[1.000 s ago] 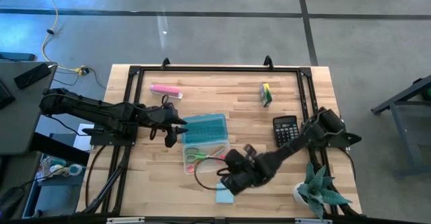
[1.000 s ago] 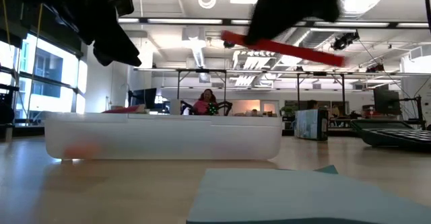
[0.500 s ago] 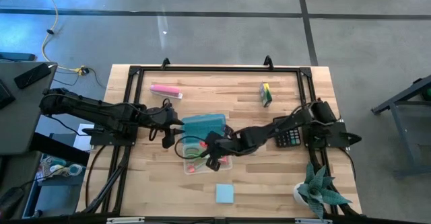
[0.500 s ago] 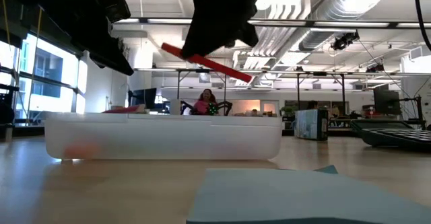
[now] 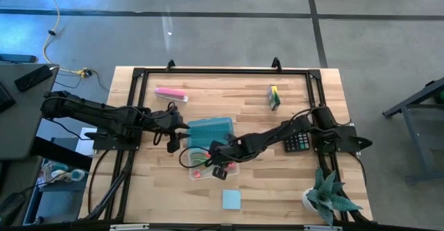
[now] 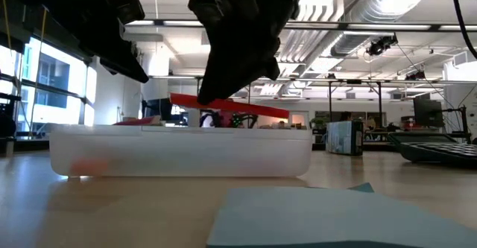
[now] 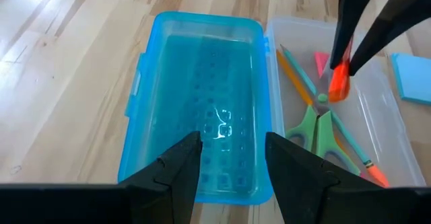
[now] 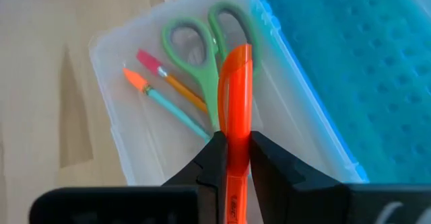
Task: Pack school essentials
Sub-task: Put the orange pen into the supply box, then put the blue sticky notes into the supply box
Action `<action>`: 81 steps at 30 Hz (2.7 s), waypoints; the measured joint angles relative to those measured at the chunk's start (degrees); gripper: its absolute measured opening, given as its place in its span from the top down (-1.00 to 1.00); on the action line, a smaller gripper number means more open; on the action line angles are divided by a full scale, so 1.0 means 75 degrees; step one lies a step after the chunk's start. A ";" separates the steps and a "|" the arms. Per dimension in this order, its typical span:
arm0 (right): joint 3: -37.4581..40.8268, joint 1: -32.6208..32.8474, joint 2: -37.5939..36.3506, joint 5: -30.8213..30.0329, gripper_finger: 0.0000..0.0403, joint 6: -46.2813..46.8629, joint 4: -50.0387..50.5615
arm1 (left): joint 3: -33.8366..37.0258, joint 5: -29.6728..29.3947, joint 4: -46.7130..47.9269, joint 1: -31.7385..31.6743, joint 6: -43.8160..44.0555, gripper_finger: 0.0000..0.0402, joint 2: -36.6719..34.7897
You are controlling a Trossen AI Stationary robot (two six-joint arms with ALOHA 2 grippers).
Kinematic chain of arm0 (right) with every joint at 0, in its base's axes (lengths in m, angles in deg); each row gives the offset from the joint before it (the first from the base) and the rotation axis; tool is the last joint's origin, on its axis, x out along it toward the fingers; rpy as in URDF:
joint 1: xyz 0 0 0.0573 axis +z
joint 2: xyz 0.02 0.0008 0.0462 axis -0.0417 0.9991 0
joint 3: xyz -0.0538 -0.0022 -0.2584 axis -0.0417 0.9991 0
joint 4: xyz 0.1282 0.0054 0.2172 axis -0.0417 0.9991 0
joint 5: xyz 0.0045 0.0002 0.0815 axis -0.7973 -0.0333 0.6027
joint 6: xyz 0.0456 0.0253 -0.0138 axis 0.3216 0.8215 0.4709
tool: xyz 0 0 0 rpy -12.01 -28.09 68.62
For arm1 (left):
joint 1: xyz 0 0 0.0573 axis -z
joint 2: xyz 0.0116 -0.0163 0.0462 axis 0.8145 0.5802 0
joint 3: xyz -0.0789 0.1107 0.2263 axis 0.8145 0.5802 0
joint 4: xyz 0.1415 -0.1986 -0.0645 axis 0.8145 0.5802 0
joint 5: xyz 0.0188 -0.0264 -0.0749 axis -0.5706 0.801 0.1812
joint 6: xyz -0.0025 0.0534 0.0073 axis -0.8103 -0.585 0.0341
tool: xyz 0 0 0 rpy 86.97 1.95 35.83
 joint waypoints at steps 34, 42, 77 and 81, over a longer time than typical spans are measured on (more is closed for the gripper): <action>0.0000 -0.0207 -0.0320 0.0495 0.24 0.0051 0.0247 | 0.0000 -0.0023 0.0026 -0.0009 0.0285 0.22 0.0000; -0.0006 -0.0195 -0.1338 -0.1522 0.26 -0.0724 0.1689 | 0.0000 -0.0020 0.0026 -0.0009 0.0403 0.22 0.0000; 0.7741 -0.1040 -0.9615 -0.1938 0.26 -0.2824 -0.2889 | 0.0000 0.0385 -0.1044 0.0012 0.0729 0.22 -0.0003; 0.8347 -0.1093 -1.0800 -0.1938 0.26 -0.2910 -0.2917 | 0.0000 0.0376 -0.1093 0.0009 0.0743 0.22 -0.0003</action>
